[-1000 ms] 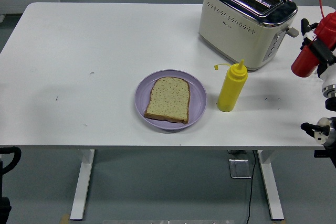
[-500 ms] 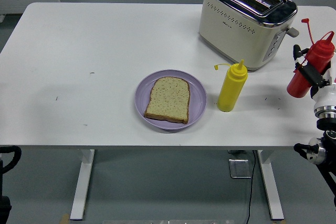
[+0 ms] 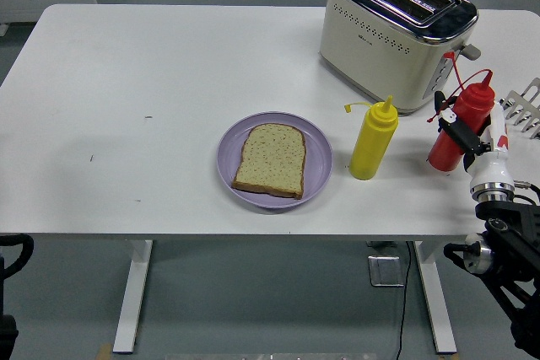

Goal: Pick up the cup,pour liquid into bread,place the cup on the desk

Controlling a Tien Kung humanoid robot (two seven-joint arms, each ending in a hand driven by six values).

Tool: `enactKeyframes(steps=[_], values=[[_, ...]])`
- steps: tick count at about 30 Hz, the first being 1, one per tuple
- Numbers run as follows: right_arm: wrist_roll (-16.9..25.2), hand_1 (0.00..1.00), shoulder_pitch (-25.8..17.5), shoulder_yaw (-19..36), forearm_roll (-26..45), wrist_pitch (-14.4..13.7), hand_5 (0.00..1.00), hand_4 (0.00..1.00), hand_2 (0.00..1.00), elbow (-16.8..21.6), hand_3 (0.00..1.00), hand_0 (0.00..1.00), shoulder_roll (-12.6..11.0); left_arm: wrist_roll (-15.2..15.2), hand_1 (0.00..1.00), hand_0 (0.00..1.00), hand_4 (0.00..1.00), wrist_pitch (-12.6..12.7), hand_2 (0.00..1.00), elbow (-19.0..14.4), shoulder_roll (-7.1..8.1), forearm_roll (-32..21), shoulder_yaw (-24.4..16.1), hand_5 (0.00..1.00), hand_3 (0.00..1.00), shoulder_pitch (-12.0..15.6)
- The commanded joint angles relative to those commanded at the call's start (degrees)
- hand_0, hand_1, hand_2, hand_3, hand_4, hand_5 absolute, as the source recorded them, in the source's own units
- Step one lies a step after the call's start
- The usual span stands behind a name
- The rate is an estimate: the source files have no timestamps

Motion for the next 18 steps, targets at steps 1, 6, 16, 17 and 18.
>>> enactKeyframes(steps=[1,6,16,17,18], values=[[0.2,0.081,0.26,-0.27,0.18,0.01,0.199,0.698,0.217,-0.52,0.299,0.099,0.19,0.0,0.735,0.721,0.636,0.0,0.732,0.0,0.0,0.0,-0.01,0.998,0.667,-0.01],[0.77,0.083,0.89,-0.92,0.68,0.09,0.2,0.697,0.218,-2.31,0.3,0.102,0.8,-0.02,0.735,0.721,0.636,0.01,0.732,-0.01,0.01,0.01,-0.09,0.998,0.666,-0.07],[2.43,0.083,1.79,-1.22,2.38,0.25,0.198,0.697,0.22,-4.69,0.299,0.104,1.86,-0.01,0.735,0.721,0.637,-0.01,0.732,0.0,0.0,0.01,-0.08,0.998,0.667,-0.1],[2.51,0.087,1.84,-1.26,2.42,0.23,0.199,0.696,0.221,-4.91,0.3,0.106,1.96,-0.01,0.735,0.721,0.637,0.0,0.732,-0.01,0.0,0.01,-0.08,0.998,0.667,-0.09],[2.6,0.087,1.89,-1.3,2.47,0.23,0.199,0.696,0.221,-5.14,0.3,0.106,2.04,-0.02,0.735,0.721,0.637,0.0,0.732,-0.01,0.0,0.01,-0.07,0.998,0.667,-0.07]])
